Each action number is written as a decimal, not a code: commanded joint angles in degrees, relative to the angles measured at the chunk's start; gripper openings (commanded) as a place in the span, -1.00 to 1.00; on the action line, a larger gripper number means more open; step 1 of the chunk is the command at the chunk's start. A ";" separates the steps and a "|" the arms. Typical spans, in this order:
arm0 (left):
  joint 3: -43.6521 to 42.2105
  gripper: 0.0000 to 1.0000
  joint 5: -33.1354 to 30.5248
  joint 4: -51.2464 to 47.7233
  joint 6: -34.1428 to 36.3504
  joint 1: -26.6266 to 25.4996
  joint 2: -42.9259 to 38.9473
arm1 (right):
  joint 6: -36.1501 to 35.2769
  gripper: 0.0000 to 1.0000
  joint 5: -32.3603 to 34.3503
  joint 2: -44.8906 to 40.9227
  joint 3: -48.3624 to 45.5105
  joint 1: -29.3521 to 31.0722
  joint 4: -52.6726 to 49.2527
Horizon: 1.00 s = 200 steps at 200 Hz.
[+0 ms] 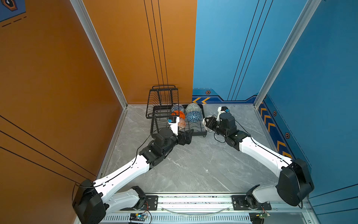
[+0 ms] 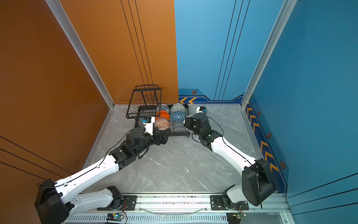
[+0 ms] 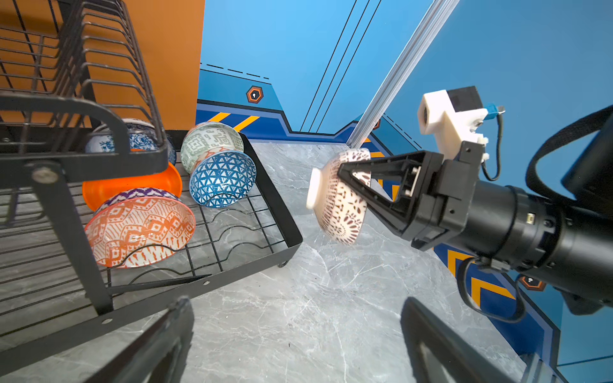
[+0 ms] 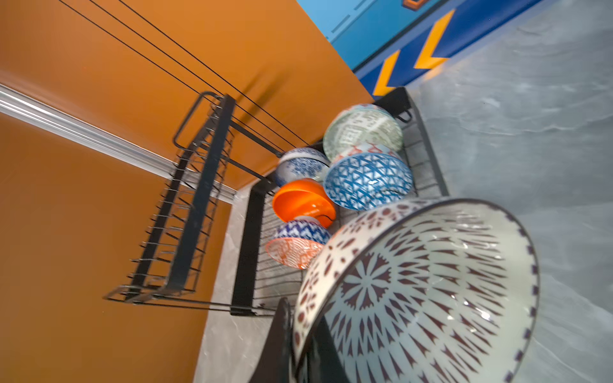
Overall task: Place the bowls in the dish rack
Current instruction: 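Lift the white bowl up into the rack with the right gripper, then lower the white bowl into the slot beside the blue triangle bowl with the right gripper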
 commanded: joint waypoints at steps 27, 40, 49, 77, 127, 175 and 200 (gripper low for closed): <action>0.71 0.96 -0.43 -0.85 1.00 2.36 -1.36 | 8.61 -1.00 10.92 10.03 -0.44 3.23 32.03; 0.75 0.96 -0.15 -0.89 0.78 3.02 -1.39 | 9.76 -1.00 13.28 12.97 0.12 4.01 35.99; 0.75 0.96 0.10 -1.03 0.69 3.44 -1.49 | 10.67 -1.00 14.33 15.07 0.73 4.29 38.72; 0.70 0.96 0.89 -1.59 0.28 4.69 -1.58 | 13.77 -1.00 19.64 21.15 1.10 5.24 47.79; 0.19 0.96 2.02 -1.86 -0.07 6.38 -1.49 | 16.71 -1.00 25.35 27.94 3.62 6.73 51.76; -0.29 0.96 3.30 -1.29 -0.88 7.44 -1.84 | 19.10 -1.00 28.88 32.75 5.57 8.10 53.39; -1.06 0.96 3.10 -0.98 -0.97 7.70 -2.37 | 19.09 -1.00 31.25 34.05 5.75 8.66 54.15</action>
